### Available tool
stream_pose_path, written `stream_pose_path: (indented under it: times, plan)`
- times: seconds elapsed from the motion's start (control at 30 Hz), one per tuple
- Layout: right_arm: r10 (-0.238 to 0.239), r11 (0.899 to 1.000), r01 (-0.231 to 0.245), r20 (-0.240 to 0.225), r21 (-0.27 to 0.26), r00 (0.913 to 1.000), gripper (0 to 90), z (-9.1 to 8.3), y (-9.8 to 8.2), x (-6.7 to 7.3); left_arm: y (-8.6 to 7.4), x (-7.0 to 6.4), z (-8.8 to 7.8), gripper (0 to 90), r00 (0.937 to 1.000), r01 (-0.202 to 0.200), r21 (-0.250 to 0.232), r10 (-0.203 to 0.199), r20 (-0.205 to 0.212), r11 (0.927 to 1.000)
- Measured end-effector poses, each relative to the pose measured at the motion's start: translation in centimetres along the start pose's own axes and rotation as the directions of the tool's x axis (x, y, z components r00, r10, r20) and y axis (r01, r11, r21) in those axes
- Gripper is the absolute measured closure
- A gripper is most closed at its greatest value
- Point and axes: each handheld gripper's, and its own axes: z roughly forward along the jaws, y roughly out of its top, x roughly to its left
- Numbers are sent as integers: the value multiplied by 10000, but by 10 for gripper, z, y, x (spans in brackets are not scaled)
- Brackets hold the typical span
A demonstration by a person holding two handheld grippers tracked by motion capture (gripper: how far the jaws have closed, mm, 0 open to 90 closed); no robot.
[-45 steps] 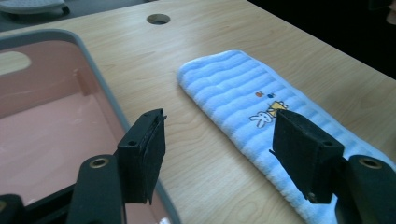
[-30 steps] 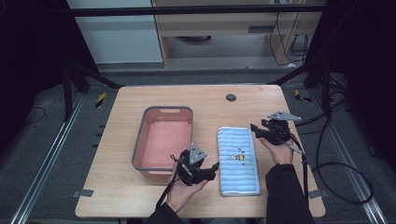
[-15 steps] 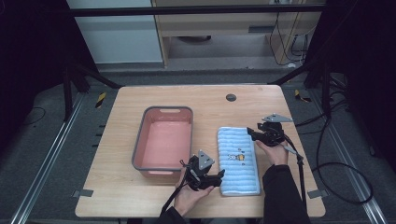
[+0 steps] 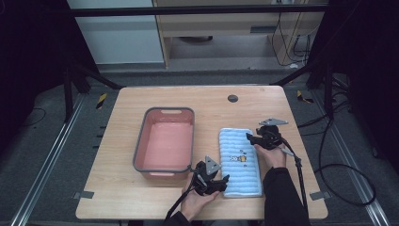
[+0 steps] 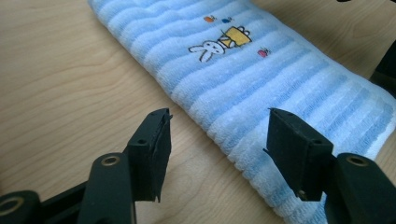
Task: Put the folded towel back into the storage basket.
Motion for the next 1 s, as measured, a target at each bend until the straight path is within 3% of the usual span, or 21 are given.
stream_pose_path:
  times: [0.3, 0.5, 0.7, 1.0]
  plan:
    - [49, 9990, -44, -120, 448, 9999, 498, 12, -7, 0, -7, -7, 12, 497, 9997, 149, 307, -155, 179, 9994]
    - [-7, 9981, 22, -253, 621, 9997, 509, 17, -9, 1, -9, -7, 14, 577, 9982, 507, 358, -517, 299, 9981]
    - [151, 9970, -125, -331, 759, 9993, 539, 21, -12, -1, -8, -9, 15, 669, 9980, 481, 471, -500, 395, 9977]
    - [632, 9953, -568, -821, 780, 9946, 695, 20, -15, -2, -7, -13, 15, 790, 9984, 505, 458, -517, 248, 9977]
